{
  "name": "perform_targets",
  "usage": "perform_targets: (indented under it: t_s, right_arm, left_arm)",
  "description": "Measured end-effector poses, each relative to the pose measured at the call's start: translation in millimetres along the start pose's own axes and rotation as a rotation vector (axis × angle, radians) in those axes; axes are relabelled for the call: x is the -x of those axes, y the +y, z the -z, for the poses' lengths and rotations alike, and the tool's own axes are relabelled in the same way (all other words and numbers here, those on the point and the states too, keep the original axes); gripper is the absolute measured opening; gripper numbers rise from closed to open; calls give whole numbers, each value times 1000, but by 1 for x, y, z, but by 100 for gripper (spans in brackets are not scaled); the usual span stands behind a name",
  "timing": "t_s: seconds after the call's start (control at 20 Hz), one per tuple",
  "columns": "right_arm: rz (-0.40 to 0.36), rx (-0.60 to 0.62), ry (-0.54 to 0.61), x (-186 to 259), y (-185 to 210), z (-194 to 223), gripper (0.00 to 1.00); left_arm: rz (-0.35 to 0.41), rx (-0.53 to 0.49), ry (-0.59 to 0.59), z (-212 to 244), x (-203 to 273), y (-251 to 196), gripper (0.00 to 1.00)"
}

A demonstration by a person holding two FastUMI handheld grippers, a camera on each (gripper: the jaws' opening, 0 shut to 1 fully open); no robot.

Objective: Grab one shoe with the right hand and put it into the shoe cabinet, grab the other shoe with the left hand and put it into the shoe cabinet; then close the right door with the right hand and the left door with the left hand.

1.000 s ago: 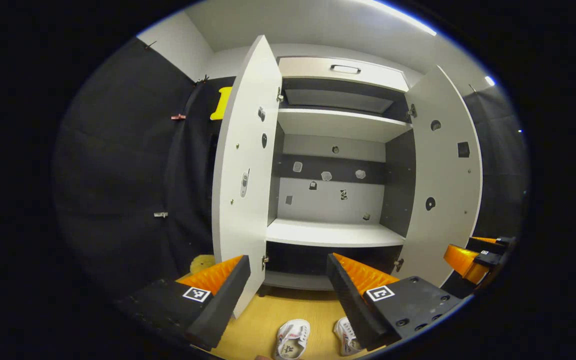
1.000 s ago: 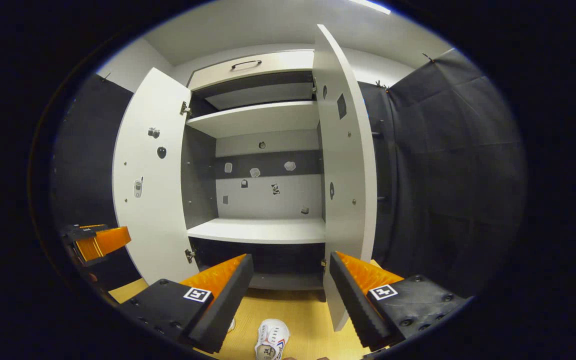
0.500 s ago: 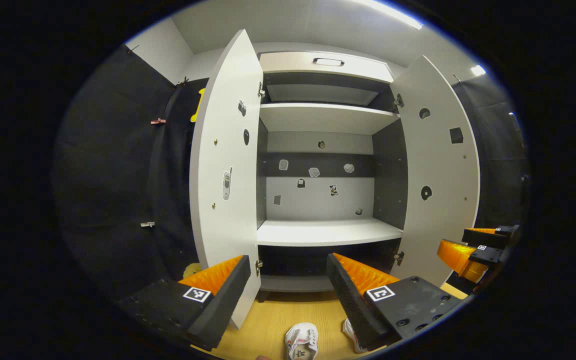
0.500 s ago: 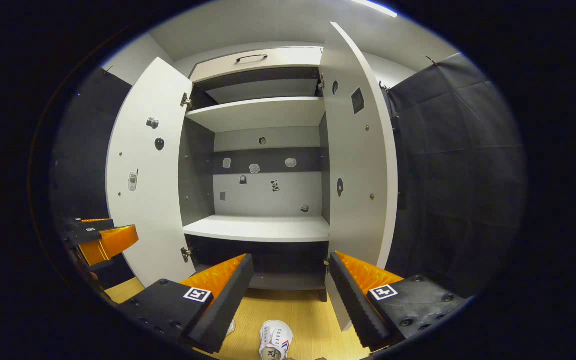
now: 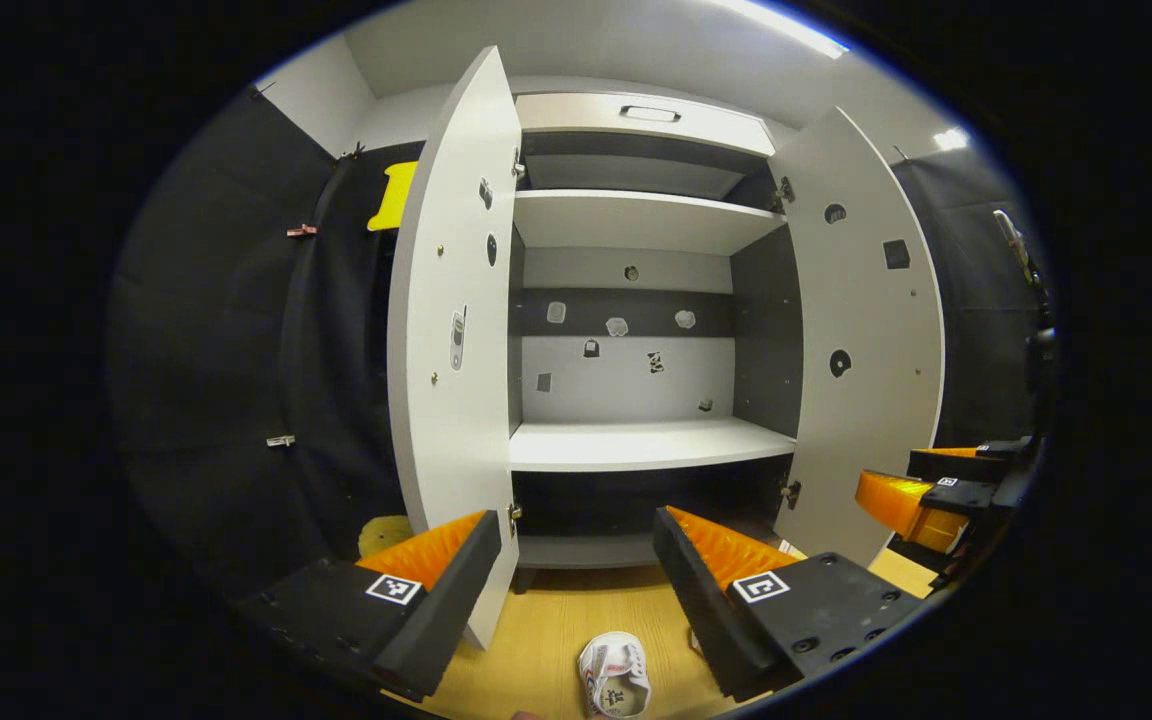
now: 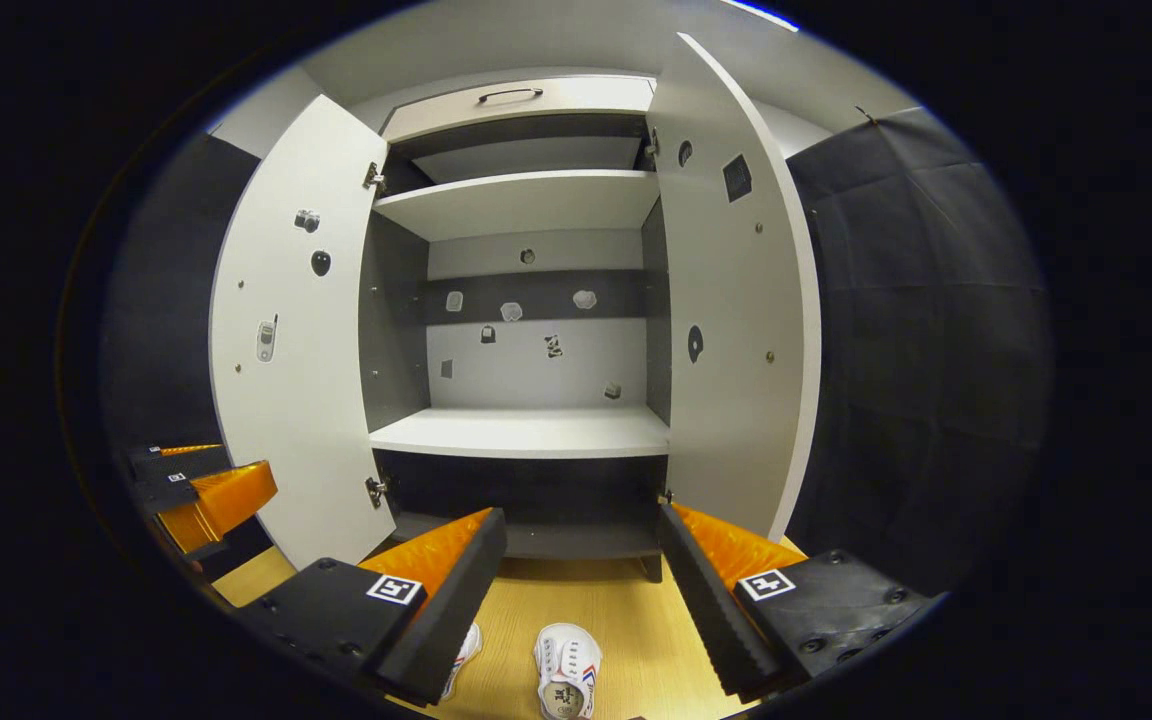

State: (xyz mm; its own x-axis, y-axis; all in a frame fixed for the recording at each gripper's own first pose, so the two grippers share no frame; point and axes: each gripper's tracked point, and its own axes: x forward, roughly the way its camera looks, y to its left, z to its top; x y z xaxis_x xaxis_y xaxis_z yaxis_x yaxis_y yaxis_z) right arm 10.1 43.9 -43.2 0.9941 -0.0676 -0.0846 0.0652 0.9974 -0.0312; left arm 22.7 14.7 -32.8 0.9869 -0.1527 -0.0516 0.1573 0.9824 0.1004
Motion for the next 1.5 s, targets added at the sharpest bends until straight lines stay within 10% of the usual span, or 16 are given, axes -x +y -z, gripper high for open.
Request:
perform_targets:
  t_s: [0.55,1.5]
  right_arm:
    - [-34,-31,175,4,17,62,99]
    - [-43,-24,701,18,59,332,99]
  left_arm:
    - [60,-30,70,34,21,-1,96]
    - [64,-13,240,109,64,50,97]
